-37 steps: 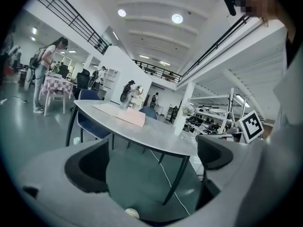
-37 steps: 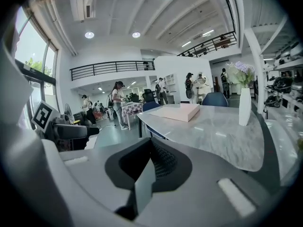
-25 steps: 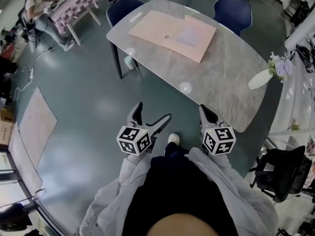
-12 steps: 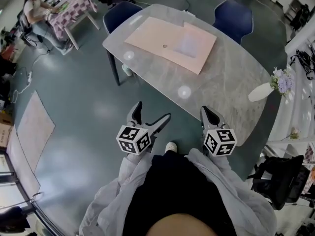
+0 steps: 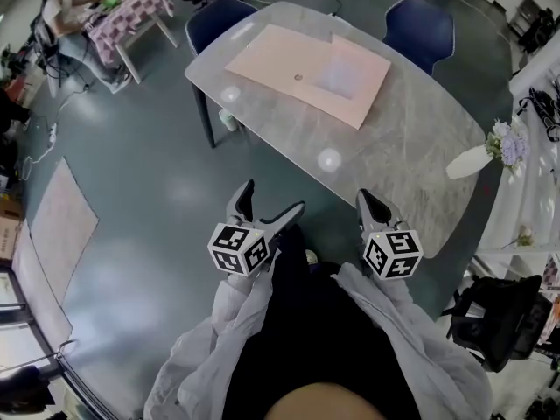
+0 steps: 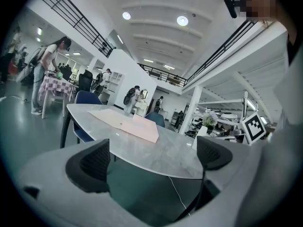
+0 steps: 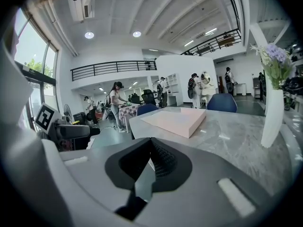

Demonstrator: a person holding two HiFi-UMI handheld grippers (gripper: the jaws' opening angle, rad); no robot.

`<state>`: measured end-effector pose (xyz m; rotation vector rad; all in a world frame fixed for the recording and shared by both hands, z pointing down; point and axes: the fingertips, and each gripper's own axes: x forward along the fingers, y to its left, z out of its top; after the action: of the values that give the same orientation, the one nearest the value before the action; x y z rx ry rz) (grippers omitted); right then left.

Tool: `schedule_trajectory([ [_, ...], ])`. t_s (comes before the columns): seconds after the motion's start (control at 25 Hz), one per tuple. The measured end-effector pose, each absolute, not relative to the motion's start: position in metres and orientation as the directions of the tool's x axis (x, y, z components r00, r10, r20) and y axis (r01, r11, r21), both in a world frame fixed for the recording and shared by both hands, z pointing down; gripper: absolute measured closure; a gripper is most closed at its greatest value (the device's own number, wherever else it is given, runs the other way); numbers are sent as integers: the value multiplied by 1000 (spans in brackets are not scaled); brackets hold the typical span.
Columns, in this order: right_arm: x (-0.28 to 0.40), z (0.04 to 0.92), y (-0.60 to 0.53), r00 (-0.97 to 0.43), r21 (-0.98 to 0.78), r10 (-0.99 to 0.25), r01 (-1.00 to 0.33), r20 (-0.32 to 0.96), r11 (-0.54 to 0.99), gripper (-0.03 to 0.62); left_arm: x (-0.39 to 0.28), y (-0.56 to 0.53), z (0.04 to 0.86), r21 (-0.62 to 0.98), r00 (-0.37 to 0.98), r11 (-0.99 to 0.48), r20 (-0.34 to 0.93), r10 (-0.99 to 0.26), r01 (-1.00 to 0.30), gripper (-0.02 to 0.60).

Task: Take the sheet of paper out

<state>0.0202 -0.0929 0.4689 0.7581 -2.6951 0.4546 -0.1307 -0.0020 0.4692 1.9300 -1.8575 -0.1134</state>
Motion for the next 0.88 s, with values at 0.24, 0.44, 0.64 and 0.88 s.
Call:
schedule_trajectory([
  [0.24, 13, 476, -97, -808, -219, -444, -549, 388, 807, 582, -135, -12, 476, 387, 99, 7, 254, -962, -922, 25],
  [0.44, 5, 481, -119, -797, -227, -457, -566, 394, 792, 582, -143, -41, 481, 389, 138, -28, 258, -956, -921, 41],
  [0.64, -15, 485, -153, -787, -241, -470, -585, 399, 775, 582, -160, -78, 480, 387, 172, -59, 265, -949, -920, 43],
  [0.88, -56, 478, -203, -794, -249, -458, -575, 400, 779, 582, -197, -129, 475, 386, 182, -64, 277, -944, -920, 43],
])
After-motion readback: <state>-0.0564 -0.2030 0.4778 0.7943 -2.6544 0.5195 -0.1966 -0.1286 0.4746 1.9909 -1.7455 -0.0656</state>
